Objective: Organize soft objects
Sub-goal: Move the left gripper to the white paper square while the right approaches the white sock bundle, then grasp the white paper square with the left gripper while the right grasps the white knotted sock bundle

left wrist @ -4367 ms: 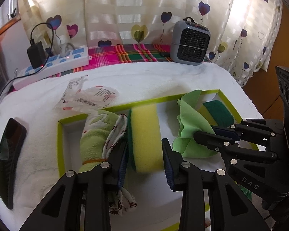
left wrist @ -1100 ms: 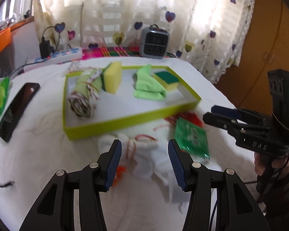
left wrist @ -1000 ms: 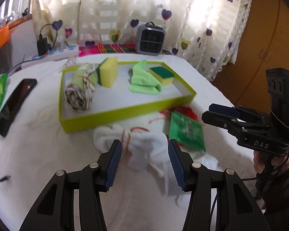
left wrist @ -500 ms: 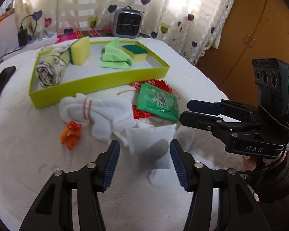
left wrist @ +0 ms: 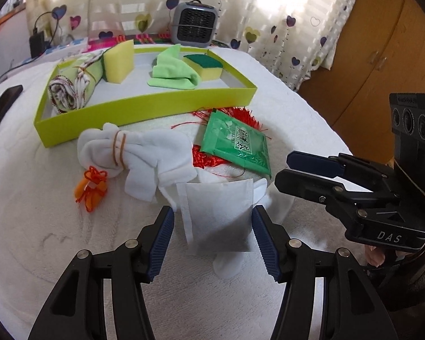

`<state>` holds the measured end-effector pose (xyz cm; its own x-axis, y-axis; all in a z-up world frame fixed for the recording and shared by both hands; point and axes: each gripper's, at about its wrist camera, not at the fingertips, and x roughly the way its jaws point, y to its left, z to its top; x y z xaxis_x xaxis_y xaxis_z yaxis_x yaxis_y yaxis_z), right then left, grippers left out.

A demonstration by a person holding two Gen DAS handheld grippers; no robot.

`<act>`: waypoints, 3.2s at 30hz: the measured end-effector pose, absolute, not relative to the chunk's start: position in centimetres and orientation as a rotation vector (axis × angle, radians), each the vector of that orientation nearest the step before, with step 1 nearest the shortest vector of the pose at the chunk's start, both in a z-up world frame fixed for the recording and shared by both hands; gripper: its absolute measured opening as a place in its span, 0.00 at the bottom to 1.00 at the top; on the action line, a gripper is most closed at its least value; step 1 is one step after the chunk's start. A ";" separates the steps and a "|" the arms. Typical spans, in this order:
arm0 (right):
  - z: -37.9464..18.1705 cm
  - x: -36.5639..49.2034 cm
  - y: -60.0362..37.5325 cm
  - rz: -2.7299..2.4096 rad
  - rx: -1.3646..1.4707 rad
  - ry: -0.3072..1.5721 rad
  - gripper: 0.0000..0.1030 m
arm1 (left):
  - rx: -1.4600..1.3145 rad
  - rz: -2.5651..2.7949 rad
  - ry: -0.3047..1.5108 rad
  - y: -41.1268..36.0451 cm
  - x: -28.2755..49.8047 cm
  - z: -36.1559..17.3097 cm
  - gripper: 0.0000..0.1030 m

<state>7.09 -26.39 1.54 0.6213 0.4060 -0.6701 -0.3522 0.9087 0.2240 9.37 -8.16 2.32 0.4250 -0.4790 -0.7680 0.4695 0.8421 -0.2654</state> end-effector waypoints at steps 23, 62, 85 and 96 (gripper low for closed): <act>1.4 6.5 -26.3 0.438 0.079 0.788 0.43 | -0.047 -0.584 0.924 -6.4 7.8 3.5 0.22; 0.6 6.6 -20.5 0.559 -0.165 0.805 0.43 | -0.149 -0.481 0.914 -0.4 8.7 3.1 0.22; 0.7 5.9 -21.8 0.554 -0.118 0.806 0.30 | -0.140 -0.499 0.918 -0.9 8.6 3.3 0.22; 2.3 4.7 -24.5 0.525 -0.039 0.759 0.30 | -0.133 -0.502 0.907 -0.9 8.4 3.8 0.22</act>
<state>4.71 -24.49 2.28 0.6032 0.4401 -0.6652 -0.4675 0.8708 0.1523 8.43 -0.85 3.76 0.5101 -0.4700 -0.7203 0.3603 0.8772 -0.3173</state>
